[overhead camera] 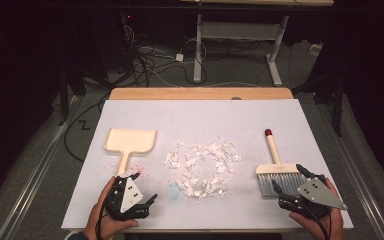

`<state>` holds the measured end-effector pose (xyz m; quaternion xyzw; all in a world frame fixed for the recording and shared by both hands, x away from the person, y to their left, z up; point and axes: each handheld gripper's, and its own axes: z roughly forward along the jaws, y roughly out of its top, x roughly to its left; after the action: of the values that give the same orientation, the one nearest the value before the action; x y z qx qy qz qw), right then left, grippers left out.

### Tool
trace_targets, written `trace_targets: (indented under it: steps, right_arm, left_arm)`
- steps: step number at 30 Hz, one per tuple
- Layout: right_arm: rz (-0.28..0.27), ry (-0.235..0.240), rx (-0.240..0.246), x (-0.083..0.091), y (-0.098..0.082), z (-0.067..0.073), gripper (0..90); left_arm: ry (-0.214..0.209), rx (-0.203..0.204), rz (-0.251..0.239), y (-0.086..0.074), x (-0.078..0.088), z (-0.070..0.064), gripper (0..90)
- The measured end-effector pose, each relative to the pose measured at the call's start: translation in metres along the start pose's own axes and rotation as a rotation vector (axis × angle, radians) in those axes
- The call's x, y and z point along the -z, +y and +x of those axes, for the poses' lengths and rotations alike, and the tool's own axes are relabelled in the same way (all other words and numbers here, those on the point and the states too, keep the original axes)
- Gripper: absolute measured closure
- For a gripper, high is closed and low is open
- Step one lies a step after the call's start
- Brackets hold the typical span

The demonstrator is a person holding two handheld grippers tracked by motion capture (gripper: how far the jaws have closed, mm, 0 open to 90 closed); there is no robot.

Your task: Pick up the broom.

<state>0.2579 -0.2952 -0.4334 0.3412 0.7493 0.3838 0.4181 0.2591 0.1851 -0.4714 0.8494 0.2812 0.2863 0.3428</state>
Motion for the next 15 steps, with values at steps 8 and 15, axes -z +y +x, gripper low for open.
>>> trace_targets:
  steps: [8,15]
  right_arm:
    - [0.017,0.004,0.029,-0.001,-0.001,0.001,18.2]
    - [0.055,-0.023,0.006,-0.006,0.000,-0.010,19.5]
  left_arm:
    - [-0.016,-0.012,0.000,0.001,-0.002,-0.001,17.1]
    - [-0.025,-0.021,0.013,0.000,-0.001,-0.004,17.3]
